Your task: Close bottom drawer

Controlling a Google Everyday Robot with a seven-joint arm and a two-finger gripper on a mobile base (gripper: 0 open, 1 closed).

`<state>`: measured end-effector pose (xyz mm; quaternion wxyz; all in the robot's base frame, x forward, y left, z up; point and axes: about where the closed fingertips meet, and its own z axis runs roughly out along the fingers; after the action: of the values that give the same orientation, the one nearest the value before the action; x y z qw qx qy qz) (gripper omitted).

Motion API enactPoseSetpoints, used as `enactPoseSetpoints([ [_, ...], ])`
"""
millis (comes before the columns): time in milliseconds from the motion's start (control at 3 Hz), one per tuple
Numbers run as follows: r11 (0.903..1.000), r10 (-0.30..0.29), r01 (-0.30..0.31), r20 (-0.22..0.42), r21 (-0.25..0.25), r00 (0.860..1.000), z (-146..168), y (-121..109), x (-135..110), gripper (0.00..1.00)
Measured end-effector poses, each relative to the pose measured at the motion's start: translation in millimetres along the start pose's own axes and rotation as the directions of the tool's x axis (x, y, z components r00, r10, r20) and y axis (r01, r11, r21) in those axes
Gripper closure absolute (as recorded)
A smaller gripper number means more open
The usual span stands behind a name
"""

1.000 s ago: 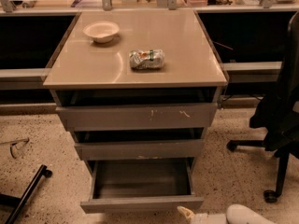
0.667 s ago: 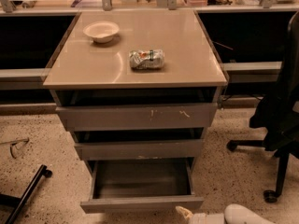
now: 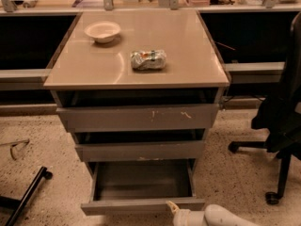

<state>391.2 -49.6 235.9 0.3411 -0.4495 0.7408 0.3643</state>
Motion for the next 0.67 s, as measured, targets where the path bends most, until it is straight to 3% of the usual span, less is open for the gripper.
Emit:
enactPoseSetpoints([
  [333,0.9997,-0.008,0.008,-0.004,0.024,1.0,18.7,-15.9,13.6,0.0],
  [667,0.9997,-0.008,0.008,-0.004,0.024,1.0,18.7,-15.9,13.6,0.0],
])
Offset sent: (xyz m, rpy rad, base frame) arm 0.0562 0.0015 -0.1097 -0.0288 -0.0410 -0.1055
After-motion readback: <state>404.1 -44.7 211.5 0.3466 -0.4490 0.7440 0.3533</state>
